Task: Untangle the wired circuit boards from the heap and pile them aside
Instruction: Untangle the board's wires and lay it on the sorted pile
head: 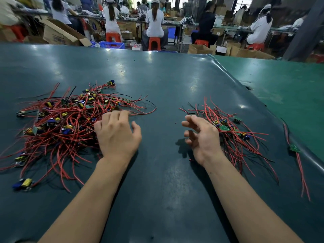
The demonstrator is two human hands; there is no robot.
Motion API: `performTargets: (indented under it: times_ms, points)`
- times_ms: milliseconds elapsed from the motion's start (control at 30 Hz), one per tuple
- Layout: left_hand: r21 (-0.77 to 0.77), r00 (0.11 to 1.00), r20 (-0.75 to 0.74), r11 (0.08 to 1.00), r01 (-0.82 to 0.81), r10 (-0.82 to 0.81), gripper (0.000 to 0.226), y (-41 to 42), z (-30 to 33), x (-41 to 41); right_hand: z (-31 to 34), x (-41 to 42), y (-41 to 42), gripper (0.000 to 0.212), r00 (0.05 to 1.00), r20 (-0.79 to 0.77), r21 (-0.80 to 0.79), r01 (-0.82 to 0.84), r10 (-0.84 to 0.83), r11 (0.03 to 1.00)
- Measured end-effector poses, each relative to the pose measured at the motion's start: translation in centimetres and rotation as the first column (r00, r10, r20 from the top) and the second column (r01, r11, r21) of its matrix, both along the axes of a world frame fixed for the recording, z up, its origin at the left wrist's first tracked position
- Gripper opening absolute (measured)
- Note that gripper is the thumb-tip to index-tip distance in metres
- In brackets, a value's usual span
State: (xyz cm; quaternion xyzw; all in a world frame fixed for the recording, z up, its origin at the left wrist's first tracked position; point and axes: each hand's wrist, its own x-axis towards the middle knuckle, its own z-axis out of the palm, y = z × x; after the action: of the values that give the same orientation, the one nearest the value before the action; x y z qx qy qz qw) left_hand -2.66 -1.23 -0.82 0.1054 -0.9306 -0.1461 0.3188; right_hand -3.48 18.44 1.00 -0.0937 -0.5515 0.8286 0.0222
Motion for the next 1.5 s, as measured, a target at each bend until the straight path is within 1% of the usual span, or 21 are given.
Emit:
performTargets:
  times_ms: [67, 100, 167, 267, 367, 467, 533, 633, 733, 767, 833, 867, 933, 1000, 1033, 1100, 1200, 1267, 1333, 1467, 1500]
  points:
    - [-0.096, 0.970, 0.224, 0.993, -0.074, 0.094, 0.036, -0.6, -0.4, -0.1, -0.1, 0.1, 0.0, 0.016, 0.999, -0.023, 0.032, -0.033, 0.034, 0.999]
    - [-0.133, 0.957, 0.273, 0.989, -0.069, 0.104, 0.036, -0.7, -0.5, -0.2, -0.1, 0.1, 0.0, 0.017, 0.998, -0.032, 0.050, -0.050, 0.052, 0.998]
    - [-0.123, 0.959, 0.275, 0.992, -0.028, 0.062, 0.031, -0.8, -0.5, -0.2, -0.1, 0.2, -0.1, 0.018, 0.996, -0.039, 0.078, -0.077, 0.080, 0.994]
    - [0.001, 0.982, 0.185, 1.000, 0.031, -0.031, 0.020, -0.6, -0.4, -0.3, -0.1, 0.2, -0.1, 0.017, 0.995, -0.031, 0.106, -0.093, 0.097, 0.990]
    - [0.136, 0.995, 0.031, 0.986, 0.094, -0.099, 0.014, -0.7, -0.2, 0.0, -0.1, 0.2, -0.1, 0.017, 0.995, -0.029, 0.134, -0.095, 0.100, 0.986]
    - [0.205, 0.978, -0.135, 0.961, 0.187, -0.162, 0.011, -0.6, 0.1, 0.2, -0.1, 0.3, -0.1, 0.017, 0.994, -0.030, 0.155, -0.102, 0.107, 0.983]
    - [0.239, 0.941, -0.261, 0.929, 0.281, -0.217, 0.013, -0.5, 0.5, 0.4, -0.2, 0.2, -0.1, 0.017, 0.994, -0.032, 0.155, -0.103, 0.109, 0.983]
    - [0.155, 0.847, -0.453, 0.911, 0.383, -0.279, 0.017, 0.0, 0.7, 0.6, -0.3, -0.1, -0.1, 0.017, 0.994, -0.033, 0.165, -0.099, 0.106, 0.981]
    - [0.038, 0.773, -0.512, 0.889, 0.457, -0.376, 0.013, 1.3, 0.5, 0.8, -0.6, -0.2, -0.5, 0.016, 0.993, -0.031, 0.214, -0.106, 0.116, 0.971]
    - [-0.009, 0.767, -0.497, 0.887, 0.462, -0.405, 0.011, 1.7, 0.4, 0.9, -0.7, -0.3, -0.6, 0.016, 0.992, -0.032, 0.233, -0.109, 0.119, 0.966]
    - [-0.118, 0.835, -0.407, 0.928, 0.353, -0.370, 0.005, 1.8, 0.1, 0.9, -0.9, -0.3, -0.7, 0.016, 0.992, -0.040, 0.269, -0.108, 0.123, 0.957]
    - [-0.146, 0.890, -0.347, 0.954, 0.261, -0.296, 0.006, 1.5, 0.1, 0.7, -0.9, -0.2, -0.8, 0.016, 0.991, -0.045, 0.280, -0.106, 0.123, 0.954]
    - [-0.113, 0.972, -0.226, 0.993, 0.038, -0.063, 0.019, 0.5, 0.0, 0.4, -1.0, -0.2, -0.8, 0.016, 0.991, -0.052, 0.285, -0.103, 0.123, 0.953]
    - [-0.041, 0.980, -0.146, 0.989, -0.141, 0.134, 0.042, -0.8, 0.2, 0.3, -1.0, -0.2, -0.8, 0.016, 0.991, -0.056, 0.286, -0.103, 0.124, 0.953]
    - [-0.003, 0.978, -0.116, 0.984, -0.178, 0.176, 0.053, -1.4, 0.4, 0.2, -1.0, -0.1, -0.8, 0.017, 0.991, -0.059, 0.288, -0.102, 0.124, 0.952]
    - [0.033, 0.979, -0.011, 0.979, -0.202, 0.203, 0.072, -2.7, 0.6, 0.0, -1.1, -0.1, -0.8, 0.017, 0.990, -0.065, 0.295, -0.102, 0.127, 0.950]
    - [-0.044, 0.945, 0.202, 0.966, -0.256, 0.259, 0.085, -3.8, 0.4, -0.3, -1.2, 0.0, -0.8, 0.017, 0.988, -0.074, 0.300, -0.110, 0.138, 0.948]
    - [-0.035, 0.939, 0.185, 0.956, -0.290, 0.291, 0.080, -3.9, 0.4, -0.4, -1.2, -0.1, -0.9, 0.017, 0.988, -0.068, 0.300, -0.114, 0.140, 0.947]
    - [0.004, 0.943, 0.115, 0.949, -0.315, 0.313, 0.066, -4.0, 0.7, -0.5, -1.2, -0.1, -0.9, 0.017, 0.987, -0.065, 0.308, -0.120, 0.147, 0.944]
    - [-0.062, 0.932, 0.188, 0.951, -0.304, 0.310, 0.053, -4.4, 0.5, -0.9, -1.2, -0.2, -0.9, 0.016, 0.984, -0.066, 0.319, -0.136, 0.165, 0.938]
    - [-0.071, 0.934, 0.188, 0.952, -0.297, 0.305, 0.045, -4.5, 0.5, -1.0, -1.2, -0.2, -0.9, 0.016, 0.984, -0.066, 0.318, -0.136, 0.165, 0.938]
